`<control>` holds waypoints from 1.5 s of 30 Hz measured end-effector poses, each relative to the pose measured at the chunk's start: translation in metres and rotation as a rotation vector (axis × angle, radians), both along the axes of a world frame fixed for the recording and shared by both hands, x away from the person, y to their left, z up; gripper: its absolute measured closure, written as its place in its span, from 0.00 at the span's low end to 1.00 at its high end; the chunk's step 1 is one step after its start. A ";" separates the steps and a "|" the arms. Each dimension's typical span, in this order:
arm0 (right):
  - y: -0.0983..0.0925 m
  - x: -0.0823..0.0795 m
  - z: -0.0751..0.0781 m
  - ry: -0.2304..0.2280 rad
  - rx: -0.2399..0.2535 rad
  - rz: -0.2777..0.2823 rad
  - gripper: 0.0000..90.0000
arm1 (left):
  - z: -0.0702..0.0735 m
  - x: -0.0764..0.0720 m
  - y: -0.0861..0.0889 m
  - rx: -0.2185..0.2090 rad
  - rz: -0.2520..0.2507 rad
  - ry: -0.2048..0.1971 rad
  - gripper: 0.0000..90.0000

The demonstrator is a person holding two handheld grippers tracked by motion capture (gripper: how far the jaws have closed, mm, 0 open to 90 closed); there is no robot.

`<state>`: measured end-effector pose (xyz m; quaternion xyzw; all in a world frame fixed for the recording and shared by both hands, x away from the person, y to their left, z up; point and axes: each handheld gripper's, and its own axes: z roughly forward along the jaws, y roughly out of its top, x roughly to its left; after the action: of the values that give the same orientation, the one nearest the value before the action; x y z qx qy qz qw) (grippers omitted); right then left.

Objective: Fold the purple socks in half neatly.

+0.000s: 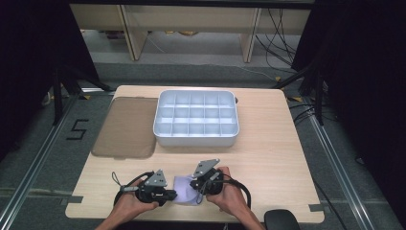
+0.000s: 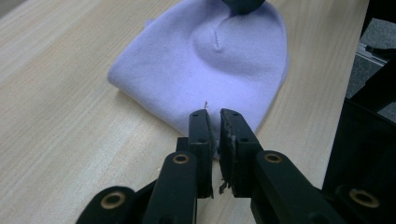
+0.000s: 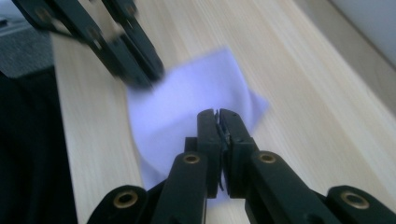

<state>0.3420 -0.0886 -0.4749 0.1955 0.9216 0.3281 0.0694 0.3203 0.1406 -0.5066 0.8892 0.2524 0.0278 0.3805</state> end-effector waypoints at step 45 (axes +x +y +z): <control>-0.008 0.000 0.008 0.000 0.067 -0.008 0.97 | 0.024 0.031 -0.001 -0.100 0.091 -0.065 0.87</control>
<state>0.3423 -0.0967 -0.4670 0.2013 0.9093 0.3587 0.0638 0.3509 0.1396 -0.4824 0.8555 0.2811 0.0612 0.4306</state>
